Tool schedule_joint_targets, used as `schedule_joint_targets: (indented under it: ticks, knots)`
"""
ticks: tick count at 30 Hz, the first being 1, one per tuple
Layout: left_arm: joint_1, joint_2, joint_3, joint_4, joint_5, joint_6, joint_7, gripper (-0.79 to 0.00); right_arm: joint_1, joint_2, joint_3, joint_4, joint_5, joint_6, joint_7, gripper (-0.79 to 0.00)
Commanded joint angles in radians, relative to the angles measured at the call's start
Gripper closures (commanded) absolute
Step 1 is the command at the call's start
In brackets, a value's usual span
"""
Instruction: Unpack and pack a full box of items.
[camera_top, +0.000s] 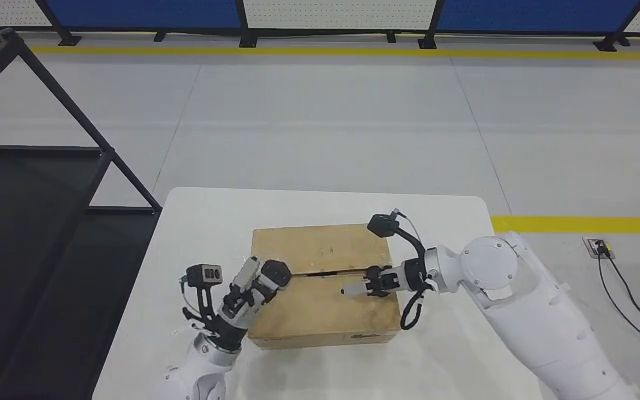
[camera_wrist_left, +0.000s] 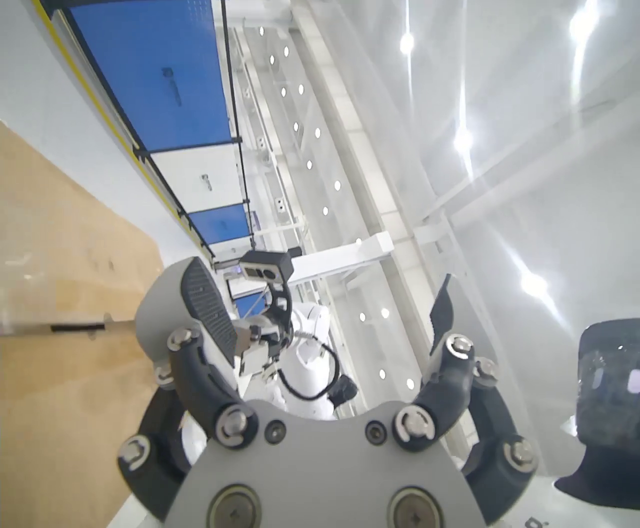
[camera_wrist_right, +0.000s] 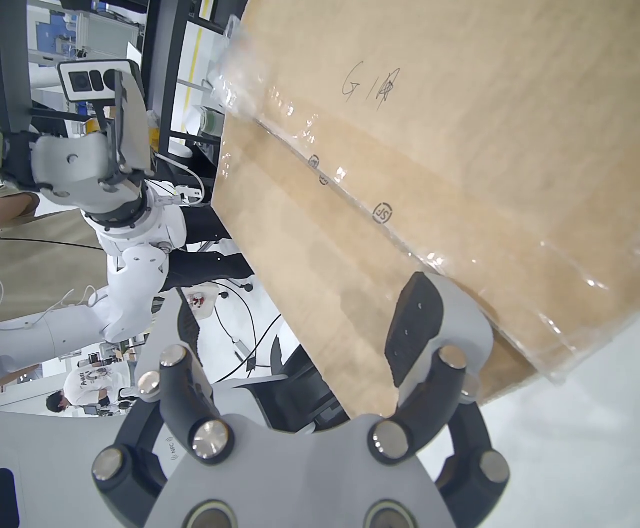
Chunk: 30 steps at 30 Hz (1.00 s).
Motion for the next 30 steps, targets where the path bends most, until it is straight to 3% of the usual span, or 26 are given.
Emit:
schedule_joint_targets:
  ticks: [1, 7, 11, 16, 19, 24, 30]
  knots:
    - [0.012, 0.006, -0.005, -0.003, 0.013, 0.006, -0.071, -0.785, 0.001, 0.0, 0.0, 0.004, 0.001, -0.004, -0.001, -0.785]
    - [0.051, 0.01, -0.041, -0.035, -0.017, -0.024, -0.07, -0.785, 0.007, -0.002, -0.005, 0.018, 0.006, -0.01, 0.001, -0.785]
    - [0.084, 0.005, -0.096, -0.043, -0.147, -0.056, 0.061, -0.785, 0.016, -0.005, -0.015, 0.029, 0.009, -0.014, 0.002, -0.785]
    - [0.102, 0.009, -0.188, 0.044, -0.21, 0.008, 0.14, -0.785, 0.03, -0.009, -0.024, 0.048, 0.016, -0.023, 0.003, -0.785]
    - [0.102, 0.014, -0.212, 0.113, -0.242, 0.099, 0.106, -0.785, 0.039, -0.012, -0.032, 0.058, 0.018, -0.026, 0.002, -0.785]
    - [0.044, 0.019, -0.215, 0.218, -0.267, 0.223, 0.051, -0.785, 0.057, -0.018, -0.044, 0.075, 0.026, -0.032, 0.004, -0.785]
    - [-0.046, 0.014, -0.174, 0.297, -0.255, 0.259, 0.068, -0.785, 0.069, -0.023, -0.056, 0.085, 0.027, -0.031, 0.003, -0.785]
